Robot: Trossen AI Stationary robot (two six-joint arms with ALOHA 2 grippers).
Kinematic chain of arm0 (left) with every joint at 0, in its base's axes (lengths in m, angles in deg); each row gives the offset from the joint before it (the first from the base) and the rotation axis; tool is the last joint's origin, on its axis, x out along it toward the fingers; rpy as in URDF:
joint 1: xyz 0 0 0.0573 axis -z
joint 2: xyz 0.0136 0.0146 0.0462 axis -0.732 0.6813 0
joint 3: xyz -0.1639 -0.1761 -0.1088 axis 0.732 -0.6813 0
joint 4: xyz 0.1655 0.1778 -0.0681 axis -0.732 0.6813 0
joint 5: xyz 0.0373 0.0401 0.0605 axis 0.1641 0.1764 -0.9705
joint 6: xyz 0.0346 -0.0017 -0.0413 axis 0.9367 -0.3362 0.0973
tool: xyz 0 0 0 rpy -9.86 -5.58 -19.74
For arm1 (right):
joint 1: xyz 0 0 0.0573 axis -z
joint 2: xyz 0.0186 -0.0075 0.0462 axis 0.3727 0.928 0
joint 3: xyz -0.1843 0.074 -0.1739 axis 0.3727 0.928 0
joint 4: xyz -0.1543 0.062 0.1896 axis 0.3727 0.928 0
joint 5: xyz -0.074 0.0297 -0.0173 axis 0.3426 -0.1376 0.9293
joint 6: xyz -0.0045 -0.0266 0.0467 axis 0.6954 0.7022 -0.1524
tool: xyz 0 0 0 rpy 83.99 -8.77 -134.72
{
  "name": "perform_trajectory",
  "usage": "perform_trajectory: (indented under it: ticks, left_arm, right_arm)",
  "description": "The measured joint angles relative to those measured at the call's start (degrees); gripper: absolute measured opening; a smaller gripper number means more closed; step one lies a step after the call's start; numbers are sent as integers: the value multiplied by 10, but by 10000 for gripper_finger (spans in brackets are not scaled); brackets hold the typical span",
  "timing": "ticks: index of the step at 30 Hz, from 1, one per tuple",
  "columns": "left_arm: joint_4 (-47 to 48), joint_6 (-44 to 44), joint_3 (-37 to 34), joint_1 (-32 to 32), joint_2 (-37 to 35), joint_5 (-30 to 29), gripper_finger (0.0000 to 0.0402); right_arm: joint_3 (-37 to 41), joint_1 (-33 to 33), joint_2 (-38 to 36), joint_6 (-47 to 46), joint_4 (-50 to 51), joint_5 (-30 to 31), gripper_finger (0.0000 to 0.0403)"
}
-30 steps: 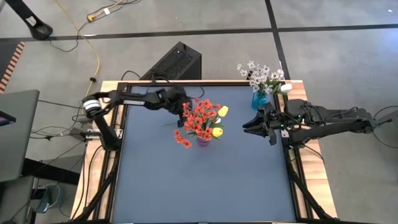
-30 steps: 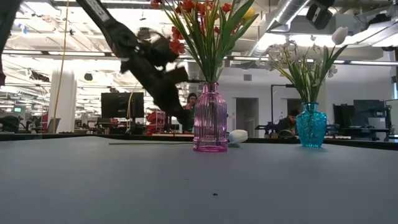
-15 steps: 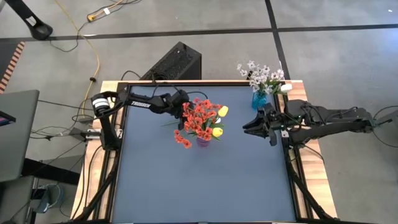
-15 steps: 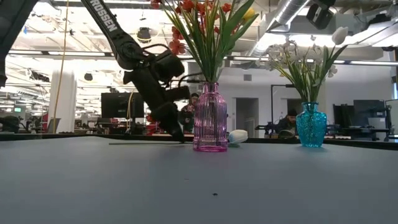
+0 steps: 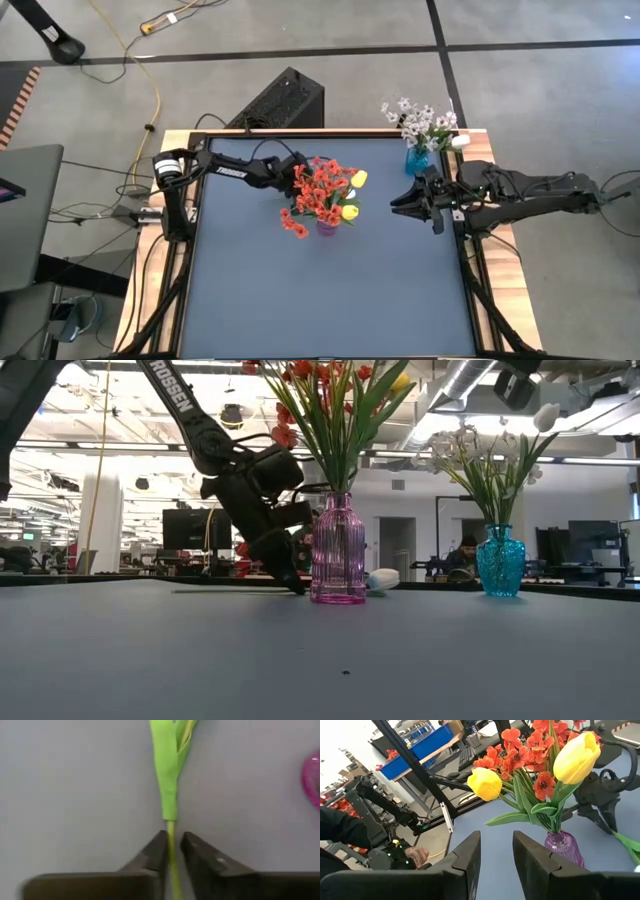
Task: Sort flowers into vase by color
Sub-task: Put the white flower into the blue vase
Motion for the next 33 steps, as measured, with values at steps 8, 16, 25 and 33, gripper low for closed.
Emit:
perform_trajectory:
  ticks: [8,16,25,33]
  left_arm:
    - [32,-26,-4,-10,-33,6,2]
    - [29,-5,-4,-66,-197,-39,0]
    - [-77,-48,-4,-136,-390,-47,0]
    - [-232,-77,42,-140,-454,32,0]
  right_arm:
    - [0,0,0,0,0,0,139]
    - [0,0,0,-1,0,0,139]
    - [0,11,0,31,-47,23,139]
    - [0,53,25,129,-253,92,139]
